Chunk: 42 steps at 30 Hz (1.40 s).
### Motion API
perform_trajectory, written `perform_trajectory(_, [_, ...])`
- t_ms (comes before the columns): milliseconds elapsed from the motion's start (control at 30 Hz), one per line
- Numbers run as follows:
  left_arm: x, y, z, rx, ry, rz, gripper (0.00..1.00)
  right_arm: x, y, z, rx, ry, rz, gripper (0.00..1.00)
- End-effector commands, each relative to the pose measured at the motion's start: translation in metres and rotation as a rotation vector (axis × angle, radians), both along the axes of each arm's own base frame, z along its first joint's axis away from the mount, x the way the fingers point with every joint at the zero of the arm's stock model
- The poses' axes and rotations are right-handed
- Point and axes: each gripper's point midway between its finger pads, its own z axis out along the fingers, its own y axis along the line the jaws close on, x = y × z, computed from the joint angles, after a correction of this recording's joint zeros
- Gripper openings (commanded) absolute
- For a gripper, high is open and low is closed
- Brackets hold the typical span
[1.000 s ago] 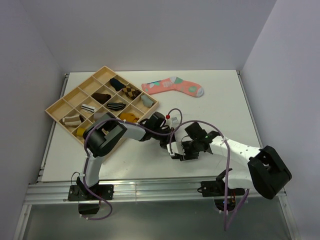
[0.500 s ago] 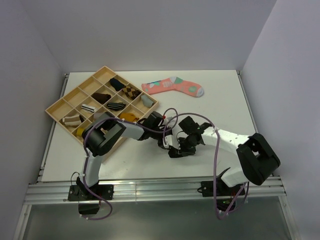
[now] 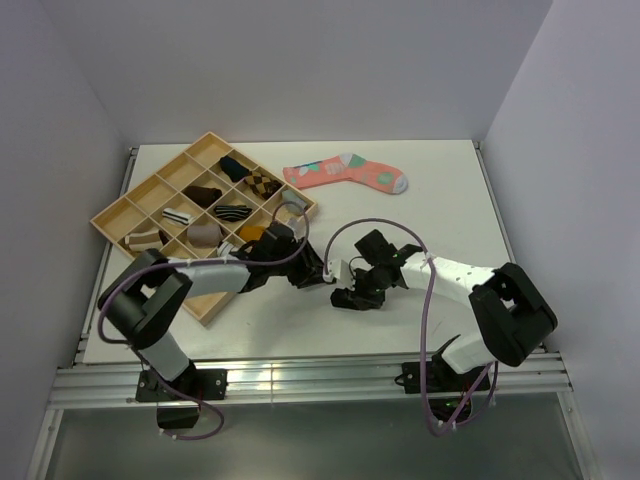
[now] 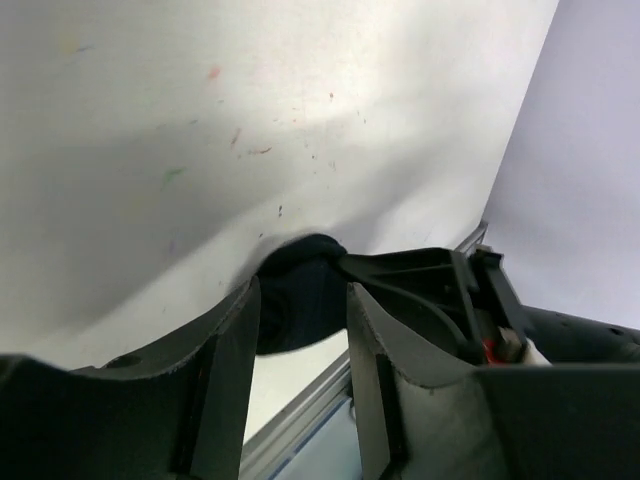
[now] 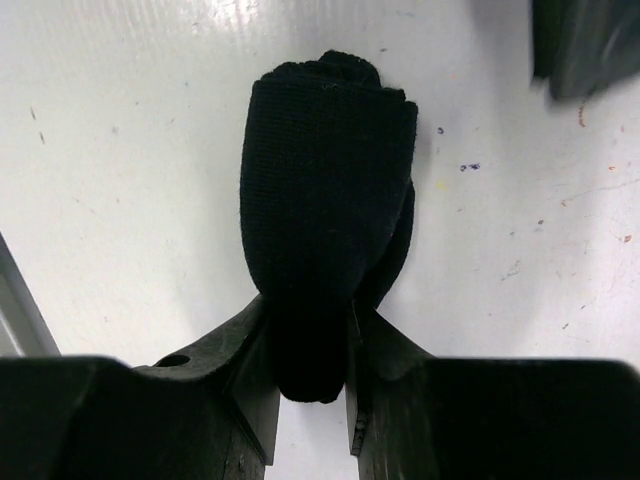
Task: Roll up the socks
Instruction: Roll the sock at the center of the board, then pick up the sock at the center of the board.
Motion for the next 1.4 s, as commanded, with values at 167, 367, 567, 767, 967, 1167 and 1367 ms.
perform_trajectory(167, [-0.007, 0.028, 0.018, -0.053, 0.089, 0.359, 0.47, 0.011, -0.002, -0.008, -0.029, -0.028, -0.118, 0.00])
perform_trajectory(367, [-0.021, 0.010, 0.010, -0.102, 0.152, 0.467, 0.49, 0.018, 0.006, -0.004, 0.011, -0.046, -0.147, 0.00])
perform_trajectory(567, [-0.021, -0.007, 0.009, -0.172, 0.173, 0.507, 0.55, 0.022, 0.011, 0.000, 0.026, -0.042, -0.168, 0.00])
perform_trajectory(767, [-0.024, -0.023, -0.001, -0.170, 0.202, 0.503, 0.58, 0.025, 0.014, 0.007, 0.050, -0.060, -0.181, 0.00])
perform_trajectory(967, [-0.023, -0.036, -0.013, -0.182, 0.224, 0.498, 0.58, 0.023, 0.014, 0.007, 0.057, -0.058, -0.185, 0.00])
perform_trajectory(1167, [-0.025, -0.044, -0.022, -0.186, 0.238, 0.508, 0.58, 0.020, 0.017, 0.010, 0.073, -0.043, -0.171, 0.00])
perform_trajectory(1367, [-0.029, -0.042, -0.035, -0.115, 0.243, 0.523, 0.55, 0.017, 0.019, 0.016, 0.095, -0.039, -0.160, 0.00])
